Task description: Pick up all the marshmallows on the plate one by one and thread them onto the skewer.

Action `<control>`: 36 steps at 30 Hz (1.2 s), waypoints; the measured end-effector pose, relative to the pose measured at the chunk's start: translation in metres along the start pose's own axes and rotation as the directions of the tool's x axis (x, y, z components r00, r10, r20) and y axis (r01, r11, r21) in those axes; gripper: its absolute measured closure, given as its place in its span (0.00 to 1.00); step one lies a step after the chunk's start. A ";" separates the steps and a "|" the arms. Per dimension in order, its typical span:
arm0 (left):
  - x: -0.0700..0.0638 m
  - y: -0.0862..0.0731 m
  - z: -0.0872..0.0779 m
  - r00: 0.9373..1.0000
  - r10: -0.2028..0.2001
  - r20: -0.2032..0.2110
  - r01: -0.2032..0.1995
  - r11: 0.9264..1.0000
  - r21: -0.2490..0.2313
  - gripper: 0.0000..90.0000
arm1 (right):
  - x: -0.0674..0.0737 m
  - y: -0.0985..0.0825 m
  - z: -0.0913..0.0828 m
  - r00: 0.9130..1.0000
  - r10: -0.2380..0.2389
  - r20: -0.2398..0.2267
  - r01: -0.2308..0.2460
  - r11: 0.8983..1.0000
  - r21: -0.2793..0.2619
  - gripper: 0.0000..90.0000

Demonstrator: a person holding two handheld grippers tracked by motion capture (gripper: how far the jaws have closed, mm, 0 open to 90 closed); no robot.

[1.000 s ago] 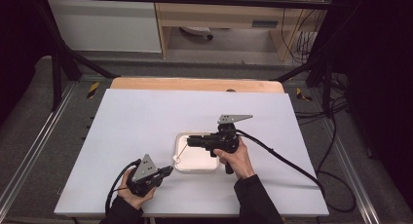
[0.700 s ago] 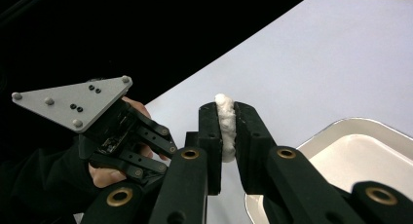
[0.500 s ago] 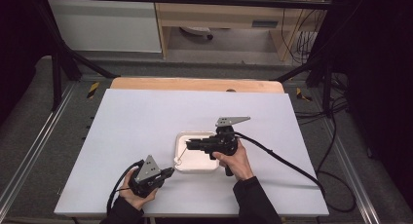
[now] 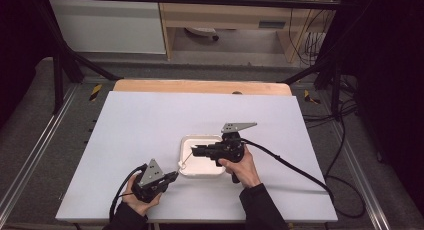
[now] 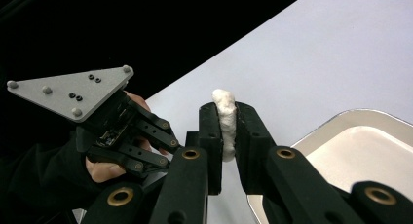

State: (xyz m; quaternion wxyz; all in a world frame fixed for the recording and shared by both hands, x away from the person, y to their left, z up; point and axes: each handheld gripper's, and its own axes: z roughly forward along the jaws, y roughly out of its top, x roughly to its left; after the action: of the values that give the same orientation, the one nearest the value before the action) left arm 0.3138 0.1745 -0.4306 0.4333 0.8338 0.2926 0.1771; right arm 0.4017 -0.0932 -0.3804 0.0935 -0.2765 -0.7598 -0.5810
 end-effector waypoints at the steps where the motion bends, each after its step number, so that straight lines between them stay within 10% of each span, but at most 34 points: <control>1: -0.001 0.000 0.000 1.000 0.001 -0.005 -0.001 1.000 -0.003 0.99 | 0.000 -0.001 0.000 1.000 0.001 0.000 -0.001 1.000 0.001 0.92; 36: 0.000 0.002 0.000 1.000 0.028 0.002 -0.028 1.000 -0.011 0.99 | -0.001 -0.006 0.003 0.999 -0.010 0.048 0.012 0.999 -0.043 0.89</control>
State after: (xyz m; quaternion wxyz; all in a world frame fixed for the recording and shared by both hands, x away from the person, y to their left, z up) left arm 0.3146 0.1735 -0.4289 0.4357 0.8356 0.2795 0.1839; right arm 0.3997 -0.0913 -0.3872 0.0662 -0.2880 -0.7506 -0.5911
